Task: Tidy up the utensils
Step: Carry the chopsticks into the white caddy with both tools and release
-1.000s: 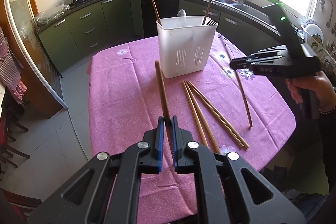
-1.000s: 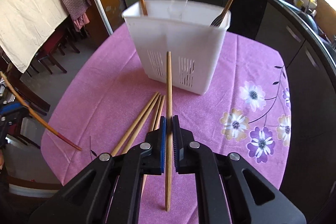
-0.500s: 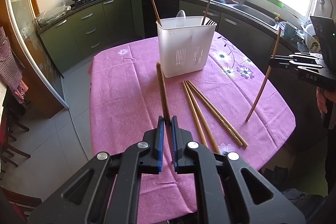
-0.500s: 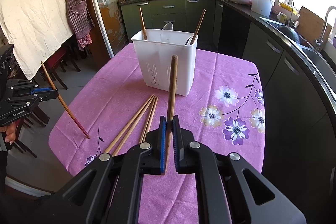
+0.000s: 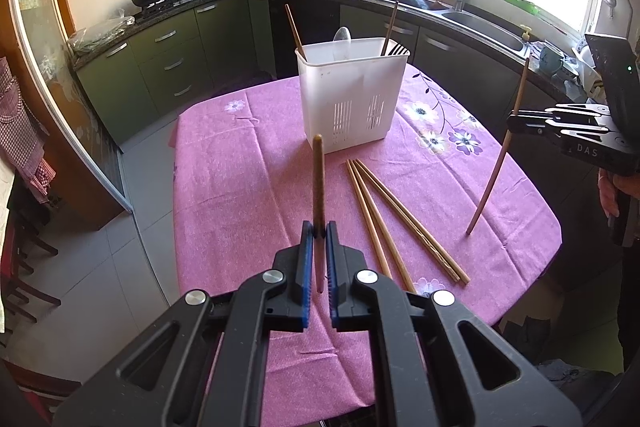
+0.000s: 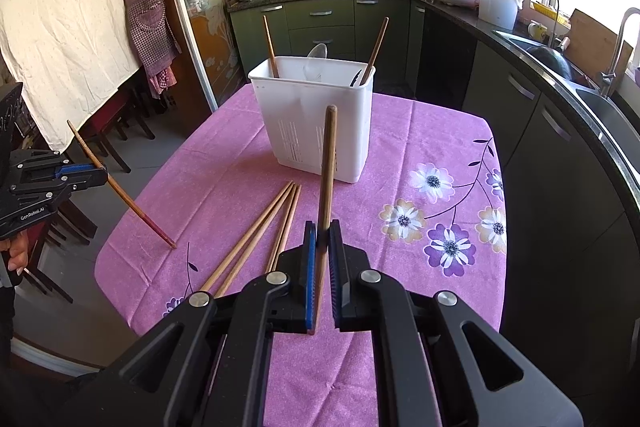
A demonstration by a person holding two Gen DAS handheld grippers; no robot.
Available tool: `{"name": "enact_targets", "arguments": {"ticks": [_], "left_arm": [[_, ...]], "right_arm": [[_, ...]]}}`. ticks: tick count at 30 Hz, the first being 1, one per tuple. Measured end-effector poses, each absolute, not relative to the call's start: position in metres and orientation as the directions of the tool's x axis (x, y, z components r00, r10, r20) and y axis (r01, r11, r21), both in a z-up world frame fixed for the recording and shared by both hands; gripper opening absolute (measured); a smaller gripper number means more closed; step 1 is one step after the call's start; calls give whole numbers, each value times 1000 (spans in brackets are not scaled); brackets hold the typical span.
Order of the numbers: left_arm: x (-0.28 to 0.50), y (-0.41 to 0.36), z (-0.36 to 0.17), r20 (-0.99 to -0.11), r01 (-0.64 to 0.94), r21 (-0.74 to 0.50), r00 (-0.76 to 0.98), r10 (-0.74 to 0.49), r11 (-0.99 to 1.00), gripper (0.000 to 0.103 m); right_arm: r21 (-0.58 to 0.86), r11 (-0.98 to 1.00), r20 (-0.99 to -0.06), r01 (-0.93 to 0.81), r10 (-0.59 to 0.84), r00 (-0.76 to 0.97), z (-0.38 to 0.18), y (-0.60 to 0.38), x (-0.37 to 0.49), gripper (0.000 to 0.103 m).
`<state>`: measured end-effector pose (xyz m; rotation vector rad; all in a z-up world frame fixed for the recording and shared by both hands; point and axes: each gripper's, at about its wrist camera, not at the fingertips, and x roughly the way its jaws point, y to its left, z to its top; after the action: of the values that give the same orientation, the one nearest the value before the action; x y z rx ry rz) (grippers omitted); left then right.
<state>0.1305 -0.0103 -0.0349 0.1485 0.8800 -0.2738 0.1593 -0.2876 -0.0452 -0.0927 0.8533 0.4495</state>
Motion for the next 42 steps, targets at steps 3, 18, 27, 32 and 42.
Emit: {"name": "enact_targets", "arguments": {"ticks": [3, 18, 27, 32, 42], "left_arm": [[133, -12, -29, -773, 300, 7, 607, -185, 954, 6], [174, -38, 74, -675, 360, 19, 693, -253, 933, 6], [239, -59, 130, -581, 347, 25, 768, -269, 937, 6], [284, -69, 113, -569, 328, -3, 776, -271, 945, 6], [339, -77, 26, -701, 298, -32, 674, -234, 954, 6]], "right_arm": [[100, 901, -743, -421, 349, 571, -42, -287, 162, 7], [137, 880, -616, -454, 435, 657, 71, -270, 207, 7], [203, 881, -501, -428, 469, 728, 128, -268, 273, 7], [189, 899, -517, -395, 434, 738, 114, -259, 315, 7], [180, 895, -648, -409, 421, 635, 27, -238, 359, 7]]}}
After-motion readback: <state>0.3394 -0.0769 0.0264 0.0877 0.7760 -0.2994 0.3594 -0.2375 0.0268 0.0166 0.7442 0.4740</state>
